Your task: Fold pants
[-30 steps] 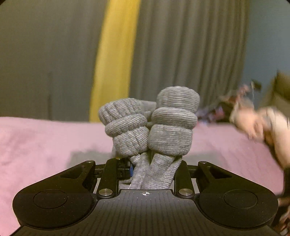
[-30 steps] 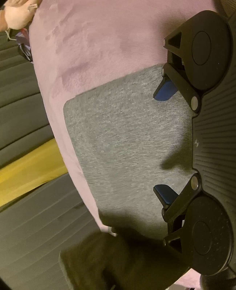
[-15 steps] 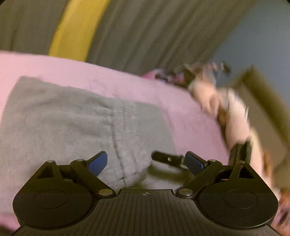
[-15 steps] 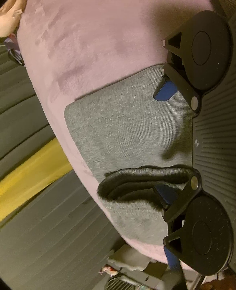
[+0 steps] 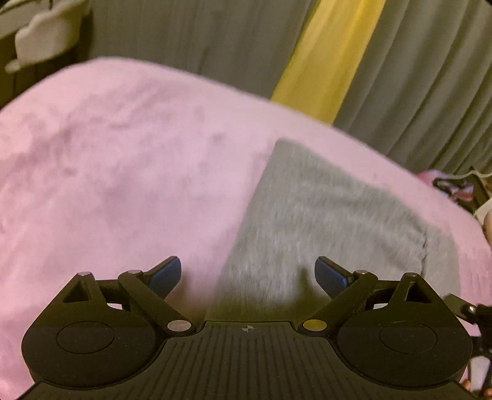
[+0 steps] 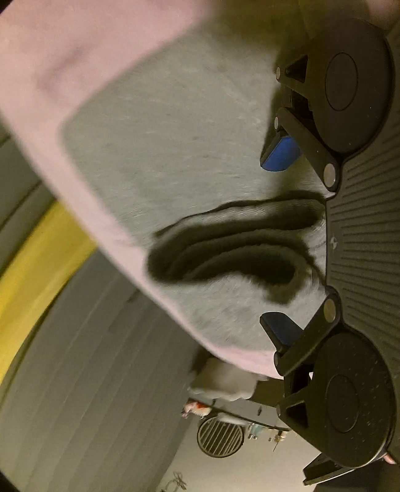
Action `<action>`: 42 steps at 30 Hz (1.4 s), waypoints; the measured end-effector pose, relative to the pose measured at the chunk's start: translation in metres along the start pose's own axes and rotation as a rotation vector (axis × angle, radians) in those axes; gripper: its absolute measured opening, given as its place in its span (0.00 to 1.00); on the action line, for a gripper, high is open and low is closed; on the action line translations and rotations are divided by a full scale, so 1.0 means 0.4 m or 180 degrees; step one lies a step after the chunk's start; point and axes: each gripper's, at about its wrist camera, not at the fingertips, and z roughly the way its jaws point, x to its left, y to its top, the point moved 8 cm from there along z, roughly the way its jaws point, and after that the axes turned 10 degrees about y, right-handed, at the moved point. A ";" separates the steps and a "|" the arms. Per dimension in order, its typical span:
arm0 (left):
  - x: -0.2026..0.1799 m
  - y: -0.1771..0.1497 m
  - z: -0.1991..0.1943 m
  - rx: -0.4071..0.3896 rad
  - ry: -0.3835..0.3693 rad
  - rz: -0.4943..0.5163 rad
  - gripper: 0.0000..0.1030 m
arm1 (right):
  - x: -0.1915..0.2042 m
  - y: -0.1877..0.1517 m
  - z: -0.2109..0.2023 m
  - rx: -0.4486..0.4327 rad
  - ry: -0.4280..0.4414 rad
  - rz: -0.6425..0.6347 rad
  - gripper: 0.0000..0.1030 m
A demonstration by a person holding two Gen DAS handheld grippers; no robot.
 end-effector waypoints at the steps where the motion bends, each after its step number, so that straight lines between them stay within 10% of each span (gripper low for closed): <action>1: -0.004 0.004 0.008 -0.0004 -0.0016 -0.0002 0.95 | -0.003 0.000 0.020 0.0051 0.0039 0.0045 0.96; 8: -0.013 -0.004 0.064 0.0197 0.0000 -0.0079 0.94 | 0.011 0.018 0.117 0.0213 0.0300 0.0218 0.95; 11: 0.008 0.003 0.063 0.0177 -0.0069 -0.0290 0.94 | 0.013 0.012 0.118 0.0160 0.0340 0.0228 0.51; 19: 0.012 0.001 0.082 0.0260 -0.0096 -0.0362 0.94 | 0.028 0.004 0.160 0.0241 0.0433 0.0267 0.83; 21: 0.018 0.005 0.075 0.0189 -0.0057 -0.0408 0.94 | 0.046 -0.001 0.182 0.0240 0.0262 0.0148 0.77; 23: 0.029 0.009 0.068 0.0121 -0.0057 -0.0497 0.94 | 0.066 -0.003 0.181 0.0207 0.0004 -0.0070 0.44; 25: 0.040 0.011 0.064 0.0091 -0.0052 -0.0593 0.94 | 0.098 -0.002 0.163 0.0123 0.0021 -0.0145 0.40; 34: 0.054 0.015 0.056 0.0025 -0.0003 -0.0710 0.94 | 0.300 0.051 0.043 -0.0369 0.0456 -0.0514 0.37; 42: 0.035 0.003 0.078 0.0242 -0.0039 -0.0549 0.94 | 0.164 0.056 -0.038 -0.0537 -0.0004 -0.0304 0.38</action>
